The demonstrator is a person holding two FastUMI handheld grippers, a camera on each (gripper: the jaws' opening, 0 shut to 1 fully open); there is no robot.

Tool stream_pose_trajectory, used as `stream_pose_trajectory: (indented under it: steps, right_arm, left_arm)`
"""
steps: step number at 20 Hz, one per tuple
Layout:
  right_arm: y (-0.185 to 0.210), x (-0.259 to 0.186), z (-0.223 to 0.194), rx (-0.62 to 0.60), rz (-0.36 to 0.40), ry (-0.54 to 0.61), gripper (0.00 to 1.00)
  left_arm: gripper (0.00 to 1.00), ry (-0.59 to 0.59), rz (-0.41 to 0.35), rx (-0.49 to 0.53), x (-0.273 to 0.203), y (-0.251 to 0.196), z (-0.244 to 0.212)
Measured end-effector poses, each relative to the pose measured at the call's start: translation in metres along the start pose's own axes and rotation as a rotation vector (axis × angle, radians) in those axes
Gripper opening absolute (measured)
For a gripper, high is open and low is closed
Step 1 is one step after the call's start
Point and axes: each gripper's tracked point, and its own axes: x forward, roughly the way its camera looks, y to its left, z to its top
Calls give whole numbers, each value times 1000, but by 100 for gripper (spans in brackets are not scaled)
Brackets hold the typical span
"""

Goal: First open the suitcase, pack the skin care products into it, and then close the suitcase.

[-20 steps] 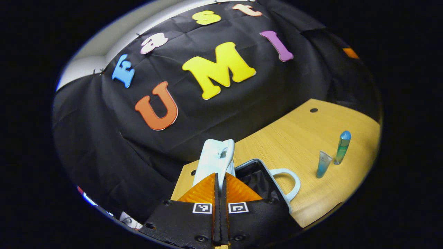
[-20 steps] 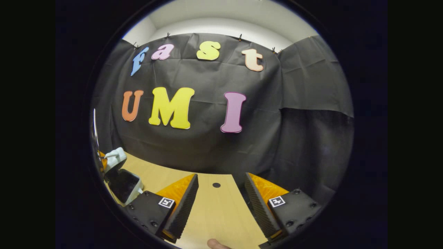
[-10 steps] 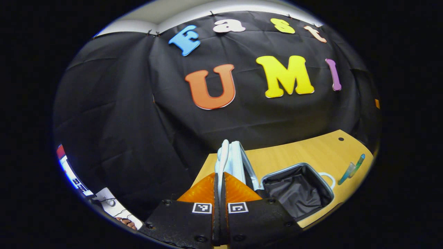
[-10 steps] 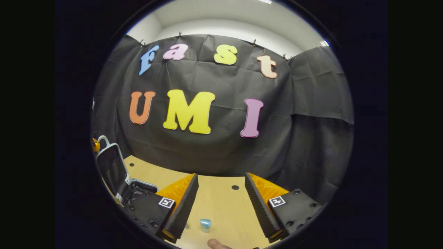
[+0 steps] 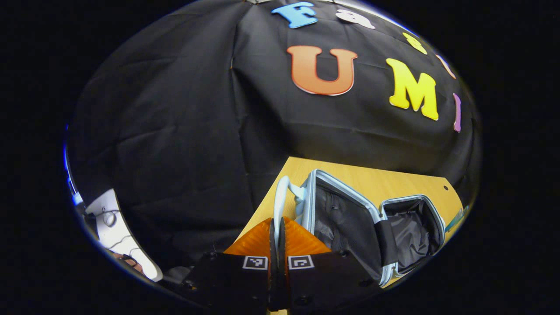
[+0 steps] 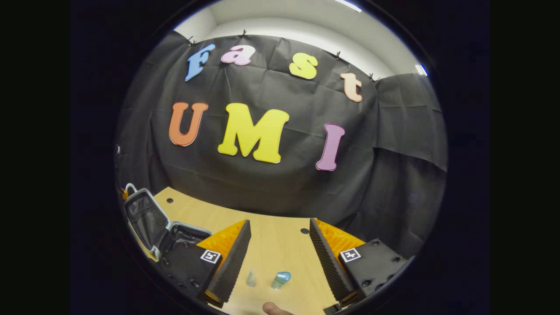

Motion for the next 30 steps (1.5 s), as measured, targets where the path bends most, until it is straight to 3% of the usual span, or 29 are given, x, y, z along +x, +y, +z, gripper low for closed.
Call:
stream_pose_trajectory:
  steps: [5,15,19,21,24,25,26,30]
  right_arm:
    - [9,-8,-9,-31,-15,30,80]
    - [6,-5,-19,-53,-12,59,80]
    - [0,-5,-24,-49,7,64,80]
    - [-4,-6,-27,-45,17,67,80]
    - [-18,-6,-30,-40,24,61,80]
    - [-25,-6,-31,-40,25,56,80]
    - [-32,-6,-31,-39,29,50,80]
    - [-59,-3,-44,-23,46,52,80]
  left_arm:
    - [3,78,-4,-114,26,23,-44]
    - [11,160,-35,-167,49,26,-84]
    - [23,152,-82,-165,46,25,-76]
    - [51,134,-117,-237,38,17,-63]
    - [64,85,-114,-276,16,8,-36]
    - [80,46,-105,-259,8,6,-23]
    - [74,17,-109,-227,-4,-3,-10]
    - [84,-111,-164,-78,-54,-83,34]
